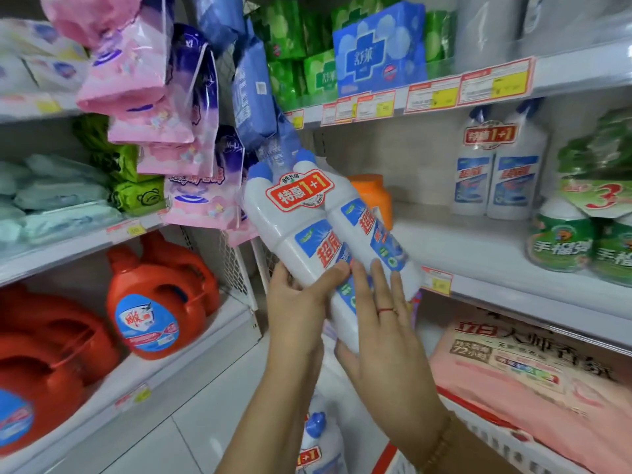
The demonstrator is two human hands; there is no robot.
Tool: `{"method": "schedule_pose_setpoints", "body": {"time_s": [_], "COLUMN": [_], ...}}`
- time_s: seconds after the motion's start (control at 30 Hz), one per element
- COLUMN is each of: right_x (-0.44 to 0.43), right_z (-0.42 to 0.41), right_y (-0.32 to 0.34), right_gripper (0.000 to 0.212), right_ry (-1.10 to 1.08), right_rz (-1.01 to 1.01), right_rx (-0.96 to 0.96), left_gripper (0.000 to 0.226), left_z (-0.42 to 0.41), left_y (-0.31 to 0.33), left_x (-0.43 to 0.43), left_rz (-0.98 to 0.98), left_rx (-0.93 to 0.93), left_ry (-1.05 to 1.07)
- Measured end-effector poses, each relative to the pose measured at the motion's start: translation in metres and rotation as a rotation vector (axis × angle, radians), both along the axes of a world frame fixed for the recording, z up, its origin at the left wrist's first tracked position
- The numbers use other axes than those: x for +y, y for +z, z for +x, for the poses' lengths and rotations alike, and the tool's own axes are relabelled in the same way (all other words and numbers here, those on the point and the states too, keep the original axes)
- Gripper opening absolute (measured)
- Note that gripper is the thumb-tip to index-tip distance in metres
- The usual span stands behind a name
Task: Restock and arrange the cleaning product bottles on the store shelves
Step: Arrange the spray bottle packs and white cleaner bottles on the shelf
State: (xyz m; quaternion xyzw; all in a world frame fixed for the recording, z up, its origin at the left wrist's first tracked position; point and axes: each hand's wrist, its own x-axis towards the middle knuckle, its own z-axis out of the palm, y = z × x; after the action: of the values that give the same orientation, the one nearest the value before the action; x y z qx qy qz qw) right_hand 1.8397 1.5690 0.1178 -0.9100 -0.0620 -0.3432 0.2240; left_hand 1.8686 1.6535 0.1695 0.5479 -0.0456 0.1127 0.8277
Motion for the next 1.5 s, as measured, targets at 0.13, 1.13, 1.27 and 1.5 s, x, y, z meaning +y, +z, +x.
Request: {"method": "schedule_pose_setpoints", "body": {"time_s": [0.13,1.13,1.27,1.5], "right_x": [-0.017,-0.082,-0.080,-0.077], "right_z": [0.014,0.049,0.038,0.032], "right_y": [-0.003,-0.014,0.003,-0.005], "right_gripper": [0.105,0.073,0.087,0.110], "right_ry": [0.119,1.010,1.007,0.985], "right_rz": [0.134,1.805,1.717,1.613], "right_rx": [-0.195,0.762,0.825,0.840], "left_gripper": [0.047,0.034,0.039,0.030], "left_z": [-0.005,0.017,0.019,0.024], "left_y": [0.011,0.006,0.009,0.005], "left_x": [-0.002,0.045,0.055,0.069], "left_rz": [0.072,0.090,-0.058,0.134], "left_rx": [-0.080,0.218,0.275,0.291], "left_ry": [0.014,-0.439,-0.438,-0.361]}}
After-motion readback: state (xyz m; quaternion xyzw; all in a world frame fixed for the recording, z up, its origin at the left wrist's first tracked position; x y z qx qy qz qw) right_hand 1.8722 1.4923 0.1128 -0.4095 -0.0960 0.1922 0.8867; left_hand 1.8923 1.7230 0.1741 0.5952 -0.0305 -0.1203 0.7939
